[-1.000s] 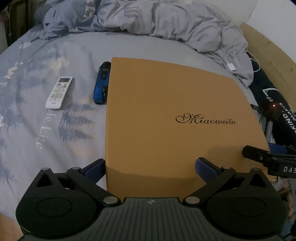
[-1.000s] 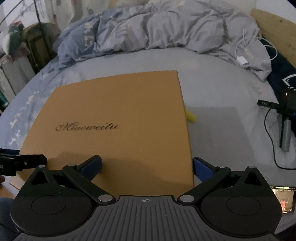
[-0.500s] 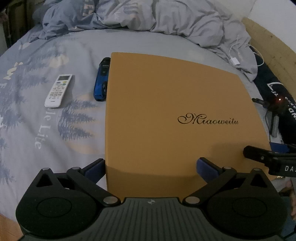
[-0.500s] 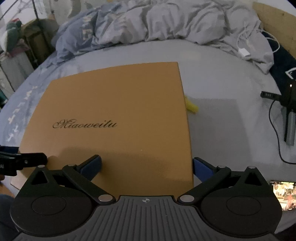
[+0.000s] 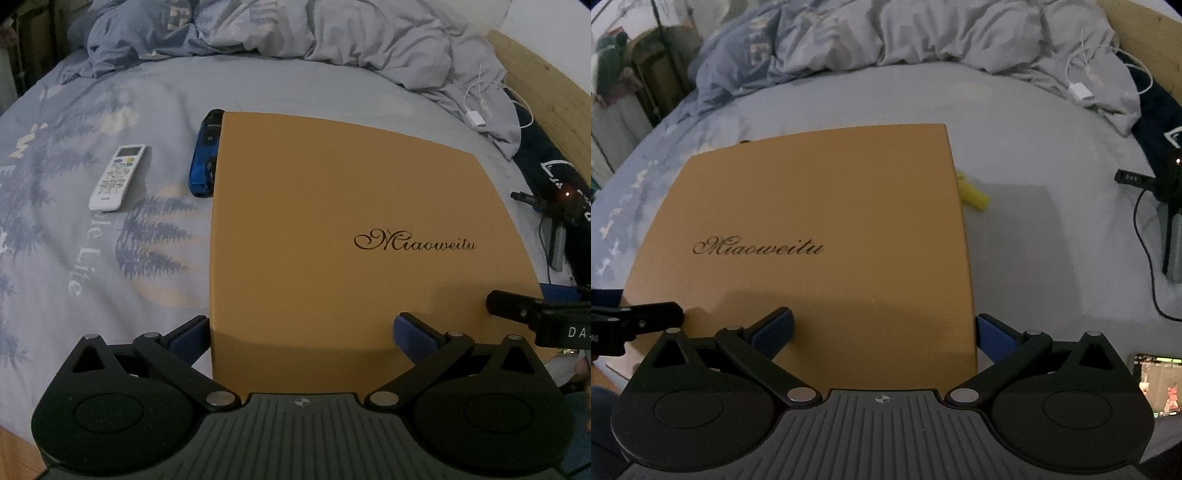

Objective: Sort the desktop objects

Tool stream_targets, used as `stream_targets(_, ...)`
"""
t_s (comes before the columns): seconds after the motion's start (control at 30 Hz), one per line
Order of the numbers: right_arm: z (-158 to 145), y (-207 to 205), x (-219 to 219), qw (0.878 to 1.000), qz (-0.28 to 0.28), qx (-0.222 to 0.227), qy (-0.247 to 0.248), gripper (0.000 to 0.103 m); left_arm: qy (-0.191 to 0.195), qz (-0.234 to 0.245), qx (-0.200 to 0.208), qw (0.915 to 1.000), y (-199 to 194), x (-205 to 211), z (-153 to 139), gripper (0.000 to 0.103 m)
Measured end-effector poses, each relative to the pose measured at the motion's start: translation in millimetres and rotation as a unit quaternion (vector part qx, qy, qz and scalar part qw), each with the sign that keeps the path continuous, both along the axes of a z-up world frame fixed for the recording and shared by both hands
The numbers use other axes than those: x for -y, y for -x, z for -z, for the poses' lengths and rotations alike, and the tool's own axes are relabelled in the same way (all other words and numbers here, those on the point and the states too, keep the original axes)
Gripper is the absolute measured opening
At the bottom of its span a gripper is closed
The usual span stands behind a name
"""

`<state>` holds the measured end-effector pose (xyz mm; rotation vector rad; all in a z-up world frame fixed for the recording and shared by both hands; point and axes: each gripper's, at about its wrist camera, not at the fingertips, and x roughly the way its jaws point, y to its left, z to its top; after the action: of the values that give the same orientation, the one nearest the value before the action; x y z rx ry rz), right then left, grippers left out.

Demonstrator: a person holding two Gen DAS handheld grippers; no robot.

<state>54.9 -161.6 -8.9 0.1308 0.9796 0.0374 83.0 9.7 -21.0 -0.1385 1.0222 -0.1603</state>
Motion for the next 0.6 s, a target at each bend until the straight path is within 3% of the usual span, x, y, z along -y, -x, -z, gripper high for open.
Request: stream_targets(0.6, 1, 10, 4, 0.999, 0.003, 0.033, 0.0, 0.103, -0.006, -0.027, 0.042, 0.9987, 15, 2, -5, 0.103)
